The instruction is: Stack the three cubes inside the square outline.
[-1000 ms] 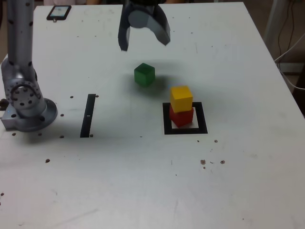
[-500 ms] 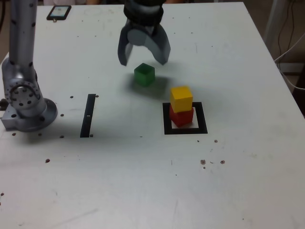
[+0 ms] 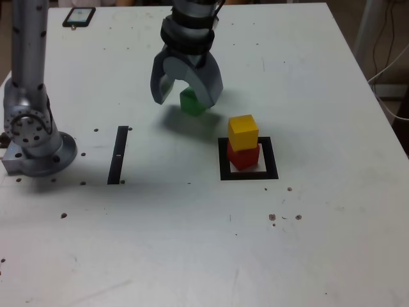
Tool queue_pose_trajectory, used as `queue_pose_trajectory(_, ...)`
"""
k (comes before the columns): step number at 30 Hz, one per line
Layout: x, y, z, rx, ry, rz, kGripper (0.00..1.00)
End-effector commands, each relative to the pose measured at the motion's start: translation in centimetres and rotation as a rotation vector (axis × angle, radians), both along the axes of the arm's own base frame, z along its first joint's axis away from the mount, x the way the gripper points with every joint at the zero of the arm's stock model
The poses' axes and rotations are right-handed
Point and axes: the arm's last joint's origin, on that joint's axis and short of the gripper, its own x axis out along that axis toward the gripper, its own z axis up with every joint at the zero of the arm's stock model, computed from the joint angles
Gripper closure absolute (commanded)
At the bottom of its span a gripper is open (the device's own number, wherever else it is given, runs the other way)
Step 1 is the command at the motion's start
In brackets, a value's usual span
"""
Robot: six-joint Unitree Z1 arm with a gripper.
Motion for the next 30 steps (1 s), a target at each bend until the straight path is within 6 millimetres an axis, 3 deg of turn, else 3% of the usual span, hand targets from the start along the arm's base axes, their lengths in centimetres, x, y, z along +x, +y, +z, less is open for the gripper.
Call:
queue_pose_trajectory(1, 0.3, 0.0, -0.6, 0.002, -0.005, -0.009, 0.05)
queue_pose_trajectory(18, 0.9, 0.6, -2.0, 0.100, -0.073, -0.026, 0.08)
queue_pose_trajectory(30, 0.7, 0.6, -2.3, 0.096, -0.074, -0.037, 0.23)
